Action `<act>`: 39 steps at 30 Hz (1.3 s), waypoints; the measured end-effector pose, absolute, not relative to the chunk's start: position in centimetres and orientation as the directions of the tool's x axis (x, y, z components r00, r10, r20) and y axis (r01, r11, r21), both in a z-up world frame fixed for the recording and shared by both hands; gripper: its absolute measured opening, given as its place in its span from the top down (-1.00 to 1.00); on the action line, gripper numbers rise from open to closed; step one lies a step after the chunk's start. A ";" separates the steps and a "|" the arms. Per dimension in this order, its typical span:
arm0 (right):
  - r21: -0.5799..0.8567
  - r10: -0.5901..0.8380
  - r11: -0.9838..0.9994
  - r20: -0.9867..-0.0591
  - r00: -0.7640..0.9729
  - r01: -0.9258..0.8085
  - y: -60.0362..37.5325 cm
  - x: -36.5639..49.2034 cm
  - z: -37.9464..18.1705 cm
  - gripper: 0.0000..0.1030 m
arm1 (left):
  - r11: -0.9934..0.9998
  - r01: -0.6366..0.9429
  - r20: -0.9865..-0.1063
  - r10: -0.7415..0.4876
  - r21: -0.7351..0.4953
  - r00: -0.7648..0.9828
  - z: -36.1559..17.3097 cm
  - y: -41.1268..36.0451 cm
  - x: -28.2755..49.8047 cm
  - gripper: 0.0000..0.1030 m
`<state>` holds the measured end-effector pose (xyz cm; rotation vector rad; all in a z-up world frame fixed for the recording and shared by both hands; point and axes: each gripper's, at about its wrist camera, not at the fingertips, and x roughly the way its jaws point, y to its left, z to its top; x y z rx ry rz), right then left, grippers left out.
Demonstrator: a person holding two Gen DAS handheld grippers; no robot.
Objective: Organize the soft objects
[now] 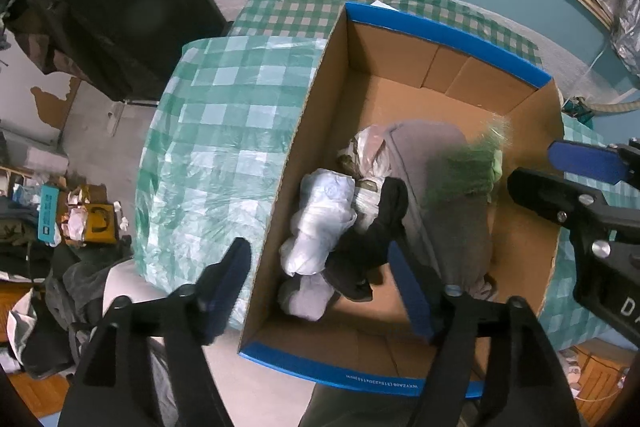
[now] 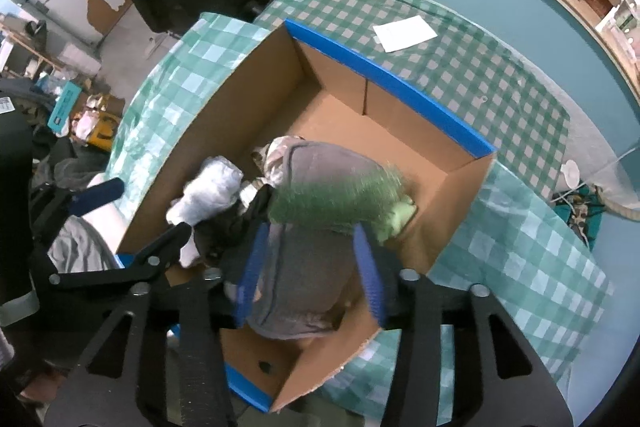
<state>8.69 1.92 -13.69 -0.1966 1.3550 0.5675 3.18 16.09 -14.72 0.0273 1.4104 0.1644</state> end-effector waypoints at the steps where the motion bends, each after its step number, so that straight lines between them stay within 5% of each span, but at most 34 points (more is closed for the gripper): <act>1: 0.182 0.268 0.851 -0.957 0.110 -0.492 1.8 8.6 -13.6 -0.01 | 0.988 -0.096 -0.980 0.131 0.117 0.150 -14.7 16.0 3.1 -0.44; 19: 0.178 0.297 0.851 -0.939 0.174 -0.495 -1.0 7.3 -9.0 -0.31 | 0.989 -0.091 -0.969 0.133 0.117 0.206 -9.9 14.0 1.4 -0.60; 39: 0.147 0.302 0.879 -0.908 0.290 -0.454 -5.9 6.1 -4.2 -0.36 | 0.992 -0.109 -0.952 0.096 0.067 0.291 -3.7 11.8 0.4 -0.96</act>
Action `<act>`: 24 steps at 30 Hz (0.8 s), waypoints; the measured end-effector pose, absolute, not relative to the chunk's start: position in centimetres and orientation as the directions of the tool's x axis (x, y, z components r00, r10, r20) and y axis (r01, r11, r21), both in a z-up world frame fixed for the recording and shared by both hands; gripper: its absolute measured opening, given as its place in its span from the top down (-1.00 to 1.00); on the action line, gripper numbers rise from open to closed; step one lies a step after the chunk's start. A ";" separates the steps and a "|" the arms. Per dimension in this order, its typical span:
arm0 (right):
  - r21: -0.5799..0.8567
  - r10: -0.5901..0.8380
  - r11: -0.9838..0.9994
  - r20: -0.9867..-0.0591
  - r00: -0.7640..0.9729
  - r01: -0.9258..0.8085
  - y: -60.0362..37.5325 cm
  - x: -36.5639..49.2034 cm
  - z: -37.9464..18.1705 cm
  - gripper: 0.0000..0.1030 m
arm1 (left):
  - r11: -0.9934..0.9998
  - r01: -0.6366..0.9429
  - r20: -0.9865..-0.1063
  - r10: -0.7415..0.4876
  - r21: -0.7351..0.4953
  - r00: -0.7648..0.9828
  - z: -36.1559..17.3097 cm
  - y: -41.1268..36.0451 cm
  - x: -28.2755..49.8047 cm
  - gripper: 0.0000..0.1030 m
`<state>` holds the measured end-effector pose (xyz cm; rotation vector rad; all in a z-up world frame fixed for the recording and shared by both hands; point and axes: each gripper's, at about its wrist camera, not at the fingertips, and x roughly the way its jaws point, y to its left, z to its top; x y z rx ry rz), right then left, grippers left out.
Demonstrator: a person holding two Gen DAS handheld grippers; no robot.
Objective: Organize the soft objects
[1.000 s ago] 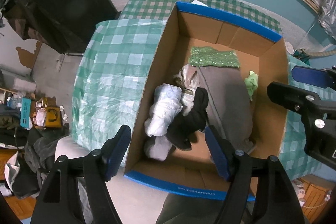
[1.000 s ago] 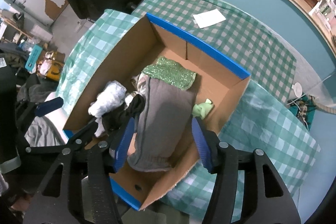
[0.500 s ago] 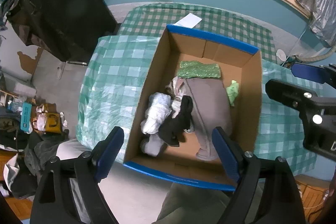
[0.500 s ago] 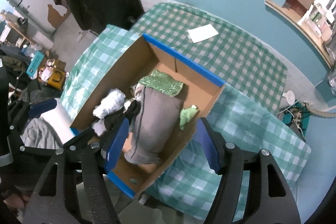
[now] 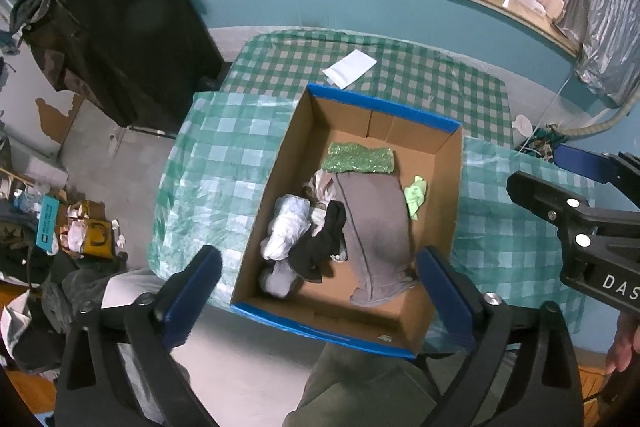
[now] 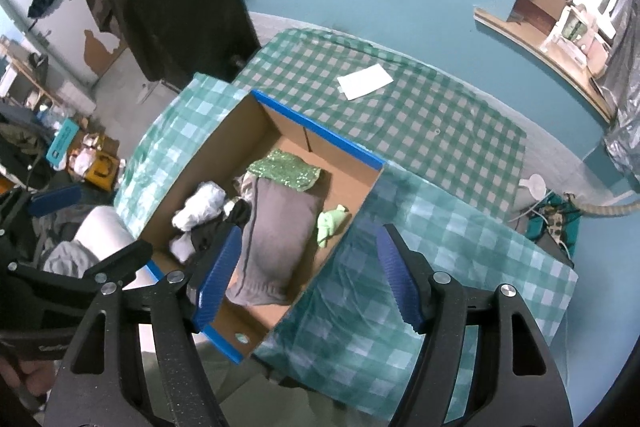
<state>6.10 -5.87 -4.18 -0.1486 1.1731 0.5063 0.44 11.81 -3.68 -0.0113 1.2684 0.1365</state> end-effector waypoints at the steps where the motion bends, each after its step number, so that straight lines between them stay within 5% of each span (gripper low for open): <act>1: 0.144 0.301 0.879 -0.907 0.295 -0.455 -6.0 6.0 -4.0 -0.36 | 0.992 -0.109 -0.950 0.096 0.067 0.296 -3.5 11.7 0.4 -0.96; 24: 0.152 0.314 0.880 -0.896 0.313 -0.450 -8.3 5.3 -2.2 -0.37 | 0.990 -0.116 -0.940 0.113 0.079 0.321 -1.4 10.1 -0.7 -0.96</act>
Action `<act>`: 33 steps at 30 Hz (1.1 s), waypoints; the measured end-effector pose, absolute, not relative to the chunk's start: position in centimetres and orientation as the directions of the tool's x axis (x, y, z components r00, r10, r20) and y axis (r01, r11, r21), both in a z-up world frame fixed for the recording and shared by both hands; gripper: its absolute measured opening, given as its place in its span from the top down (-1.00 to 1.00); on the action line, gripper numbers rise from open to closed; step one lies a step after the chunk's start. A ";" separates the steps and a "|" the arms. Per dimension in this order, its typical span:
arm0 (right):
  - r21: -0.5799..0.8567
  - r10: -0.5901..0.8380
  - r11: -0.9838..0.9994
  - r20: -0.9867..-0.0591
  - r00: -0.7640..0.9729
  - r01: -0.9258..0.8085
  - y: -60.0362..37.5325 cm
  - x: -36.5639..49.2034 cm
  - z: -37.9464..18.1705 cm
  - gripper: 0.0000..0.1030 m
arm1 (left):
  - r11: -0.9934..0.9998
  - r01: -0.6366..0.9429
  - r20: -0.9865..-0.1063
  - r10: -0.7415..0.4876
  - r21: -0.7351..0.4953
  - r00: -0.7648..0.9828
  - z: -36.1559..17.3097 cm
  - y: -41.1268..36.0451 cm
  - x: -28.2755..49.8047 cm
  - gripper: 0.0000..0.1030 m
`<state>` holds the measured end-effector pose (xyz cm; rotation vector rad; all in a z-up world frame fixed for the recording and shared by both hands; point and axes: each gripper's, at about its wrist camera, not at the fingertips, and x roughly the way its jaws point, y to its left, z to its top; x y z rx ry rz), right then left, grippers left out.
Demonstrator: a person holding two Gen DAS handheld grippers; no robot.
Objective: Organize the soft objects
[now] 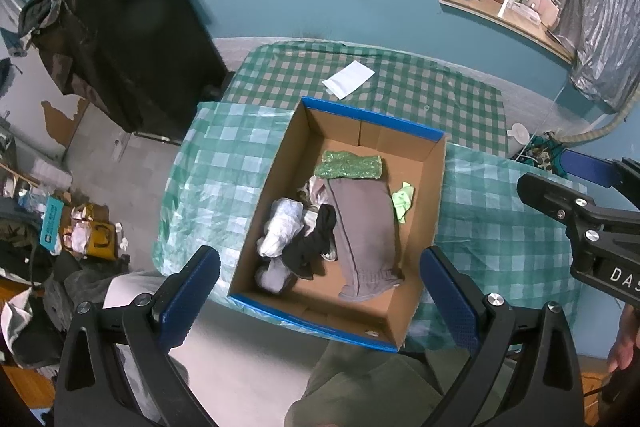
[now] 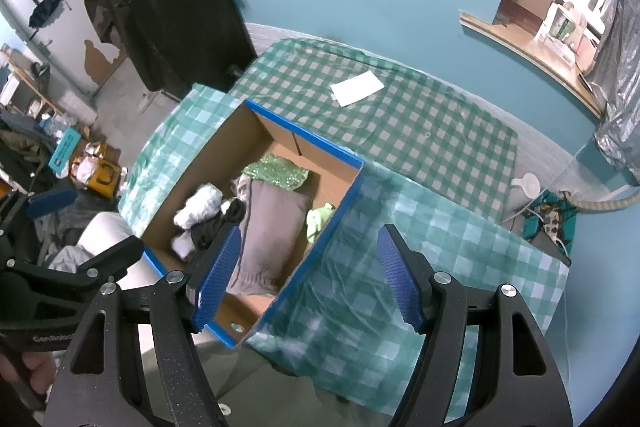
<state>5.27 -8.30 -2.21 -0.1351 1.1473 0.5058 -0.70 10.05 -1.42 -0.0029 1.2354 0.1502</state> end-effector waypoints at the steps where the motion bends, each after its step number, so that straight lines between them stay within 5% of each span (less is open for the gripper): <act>1: 0.152 0.315 0.880 -0.896 0.313 -0.450 -8.3 5.3 -2.2 -0.37 | 0.990 -0.113 -0.941 0.112 0.080 0.320 -1.4 10.0 -0.7 -0.96; 33: 0.154 0.315 0.881 -0.897 0.310 -0.448 -8.5 5.2 -2.2 -0.37 | 0.990 -0.119 -0.951 0.104 0.072 0.290 -1.8 10.0 -1.3 -0.96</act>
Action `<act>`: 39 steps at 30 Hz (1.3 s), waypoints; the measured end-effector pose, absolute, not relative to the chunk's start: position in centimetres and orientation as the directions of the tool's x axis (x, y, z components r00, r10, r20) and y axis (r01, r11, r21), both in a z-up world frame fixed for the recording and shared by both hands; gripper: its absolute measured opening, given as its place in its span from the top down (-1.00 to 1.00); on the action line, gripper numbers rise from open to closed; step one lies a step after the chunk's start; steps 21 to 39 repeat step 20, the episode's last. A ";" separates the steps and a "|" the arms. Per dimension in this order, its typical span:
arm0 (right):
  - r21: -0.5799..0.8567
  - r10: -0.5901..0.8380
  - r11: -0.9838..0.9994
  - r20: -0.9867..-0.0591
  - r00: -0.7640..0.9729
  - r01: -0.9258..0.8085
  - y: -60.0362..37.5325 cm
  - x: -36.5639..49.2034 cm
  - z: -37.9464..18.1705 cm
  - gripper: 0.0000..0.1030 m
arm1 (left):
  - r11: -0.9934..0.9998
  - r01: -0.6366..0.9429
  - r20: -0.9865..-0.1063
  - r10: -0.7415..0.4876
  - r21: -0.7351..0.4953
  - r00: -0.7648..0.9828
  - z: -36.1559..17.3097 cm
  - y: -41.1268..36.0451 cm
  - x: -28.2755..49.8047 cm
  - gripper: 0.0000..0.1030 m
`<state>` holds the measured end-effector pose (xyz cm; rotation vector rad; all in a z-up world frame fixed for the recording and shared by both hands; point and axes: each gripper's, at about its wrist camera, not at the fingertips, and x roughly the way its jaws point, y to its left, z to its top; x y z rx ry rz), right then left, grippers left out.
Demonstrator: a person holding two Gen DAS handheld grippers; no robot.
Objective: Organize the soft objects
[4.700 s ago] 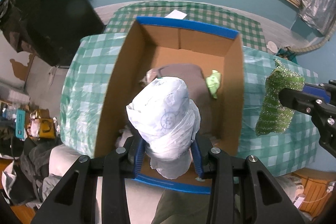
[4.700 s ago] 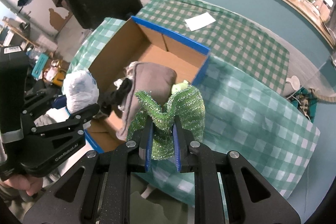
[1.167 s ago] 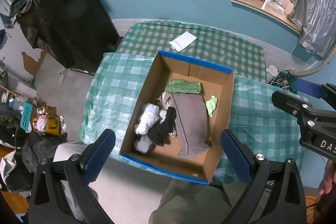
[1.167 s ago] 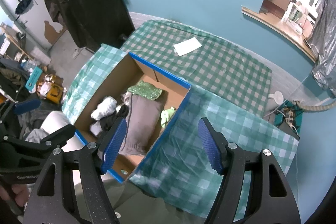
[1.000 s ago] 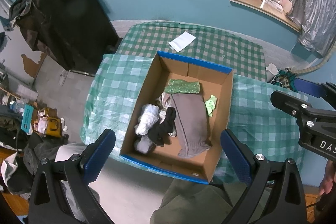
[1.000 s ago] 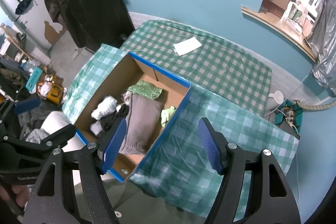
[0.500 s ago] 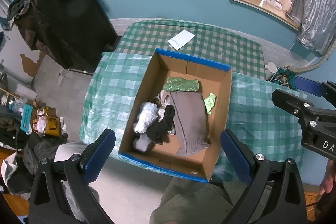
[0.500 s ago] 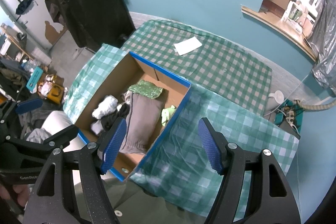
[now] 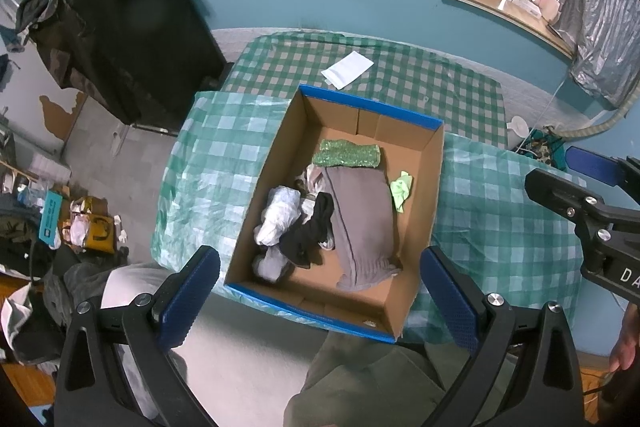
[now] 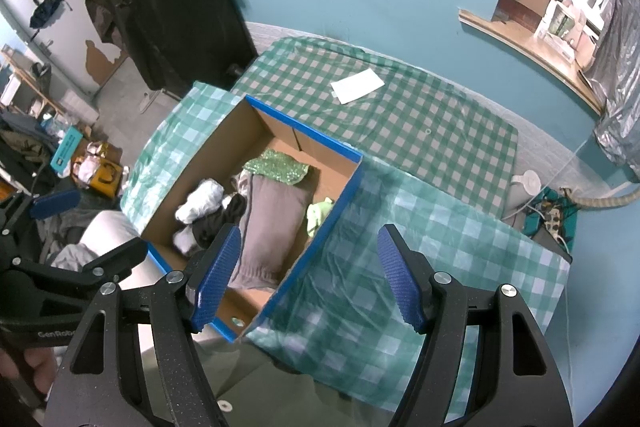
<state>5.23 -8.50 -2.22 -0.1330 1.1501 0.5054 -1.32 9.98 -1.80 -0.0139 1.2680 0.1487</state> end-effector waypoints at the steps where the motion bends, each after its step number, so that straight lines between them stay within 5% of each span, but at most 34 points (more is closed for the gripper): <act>1: 0.154 0.316 0.880 -0.896 0.311 -0.449 -8.5 5.2 -2.2 -0.37 | 0.990 -0.119 -0.951 0.105 0.073 0.290 -1.8 10.0 -1.3 -0.96; 39: 0.155 0.315 0.881 -0.897 0.309 -0.447 -8.9 5.1 -2.1 -0.37 | 0.990 -0.118 -0.952 0.106 0.075 0.287 -2.0 9.6 -1.6 -0.96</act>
